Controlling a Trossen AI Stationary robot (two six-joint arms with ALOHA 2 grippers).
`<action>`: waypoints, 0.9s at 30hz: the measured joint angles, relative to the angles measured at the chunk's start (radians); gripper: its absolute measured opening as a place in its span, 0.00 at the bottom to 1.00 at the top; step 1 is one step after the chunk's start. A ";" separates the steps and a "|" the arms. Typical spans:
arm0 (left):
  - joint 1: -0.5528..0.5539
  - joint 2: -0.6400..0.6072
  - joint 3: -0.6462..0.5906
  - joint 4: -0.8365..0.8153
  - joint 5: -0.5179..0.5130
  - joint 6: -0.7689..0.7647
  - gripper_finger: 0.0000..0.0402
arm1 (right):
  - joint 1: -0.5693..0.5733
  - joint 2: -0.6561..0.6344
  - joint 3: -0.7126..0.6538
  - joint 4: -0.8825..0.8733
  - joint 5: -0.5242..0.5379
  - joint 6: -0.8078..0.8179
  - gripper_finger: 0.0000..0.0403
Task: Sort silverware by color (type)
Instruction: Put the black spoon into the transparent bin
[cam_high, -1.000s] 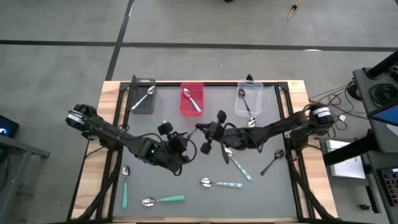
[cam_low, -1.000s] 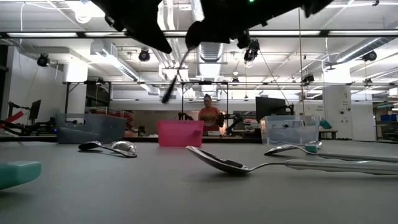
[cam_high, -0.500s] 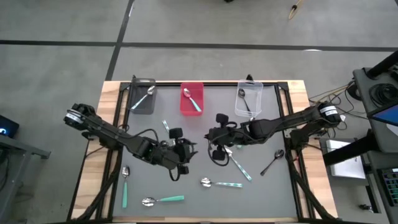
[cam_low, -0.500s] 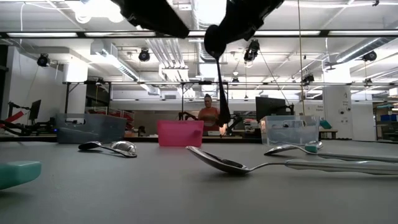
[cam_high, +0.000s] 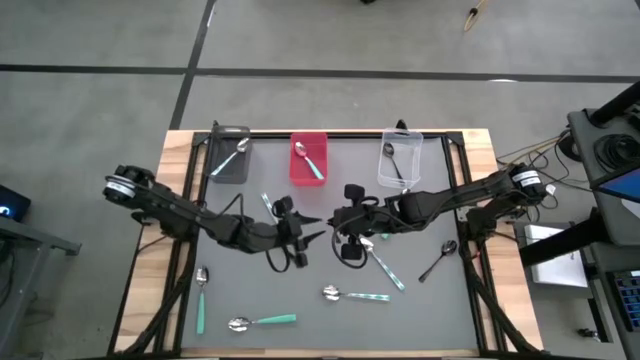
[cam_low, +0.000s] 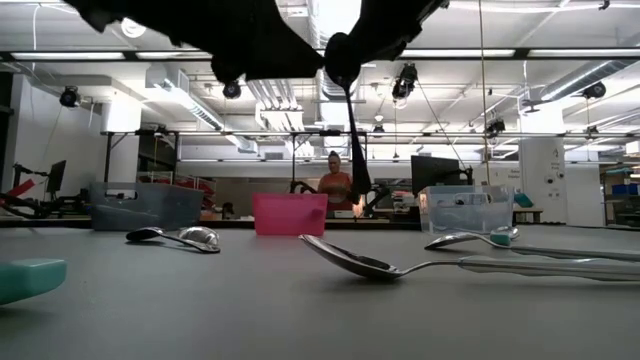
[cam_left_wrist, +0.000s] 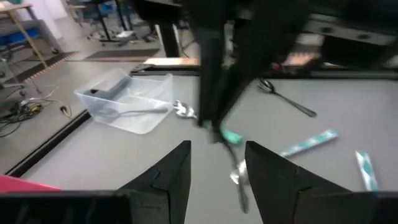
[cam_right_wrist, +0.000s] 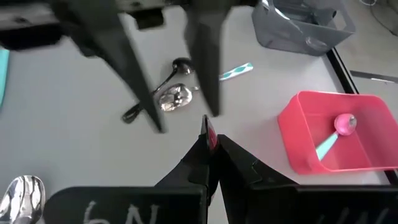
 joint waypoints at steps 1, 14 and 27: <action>0.006 0.000 -0.016 0.033 0.008 0.000 0.33 | 0.000 0.000 -0.001 -0.002 0.000 0.001 0.02; 0.103 0.061 -0.151 0.399 0.256 0.000 0.33 | 0.000 0.000 -0.002 0.003 0.000 0.002 0.02; 0.106 0.219 -0.071 0.481 0.260 -0.009 0.32 | 0.000 0.000 -0.003 0.002 0.000 0.014 0.02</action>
